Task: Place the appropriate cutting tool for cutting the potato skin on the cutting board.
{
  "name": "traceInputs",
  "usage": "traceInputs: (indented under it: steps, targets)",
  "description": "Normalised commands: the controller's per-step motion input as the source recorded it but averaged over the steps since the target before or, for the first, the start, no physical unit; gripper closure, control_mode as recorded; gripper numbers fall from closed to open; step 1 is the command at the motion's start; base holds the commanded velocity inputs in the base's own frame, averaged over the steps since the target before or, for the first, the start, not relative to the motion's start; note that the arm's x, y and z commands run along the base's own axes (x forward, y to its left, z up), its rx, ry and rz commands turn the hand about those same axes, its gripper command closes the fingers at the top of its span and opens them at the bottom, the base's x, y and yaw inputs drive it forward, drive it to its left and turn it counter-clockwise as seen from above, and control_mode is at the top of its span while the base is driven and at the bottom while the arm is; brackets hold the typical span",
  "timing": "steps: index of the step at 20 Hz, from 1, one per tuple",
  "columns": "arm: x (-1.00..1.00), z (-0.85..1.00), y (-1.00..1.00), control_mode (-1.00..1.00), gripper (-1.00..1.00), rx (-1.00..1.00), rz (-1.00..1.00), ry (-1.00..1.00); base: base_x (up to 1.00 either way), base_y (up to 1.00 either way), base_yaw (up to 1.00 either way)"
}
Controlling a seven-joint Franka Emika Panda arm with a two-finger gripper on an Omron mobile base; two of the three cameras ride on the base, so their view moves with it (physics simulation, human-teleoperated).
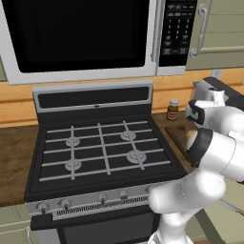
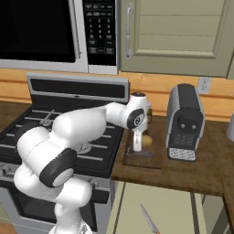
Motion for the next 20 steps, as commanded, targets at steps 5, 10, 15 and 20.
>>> traceInputs:
  steps: [5,10,15,20]
  targets:
    - [-0.59,0.19,0.63,-1.0,-1.0,0.0,0.1,0.02,0.0,0.0,0.0]
    - [-0.29,0.0,0.97,-1.0,-1.0,-0.05,0.03,0.14,0.0,0.0,0.0]
    - [-0.47,0.26,0.99,-1.0,-1.0,-0.08,0.0,0.13,0.0,0.0,0.0]
    - [-0.65,0.59,0.95,-1.0,-1.0,-0.08,0.0,0.08,0.0,0.0,0.0]
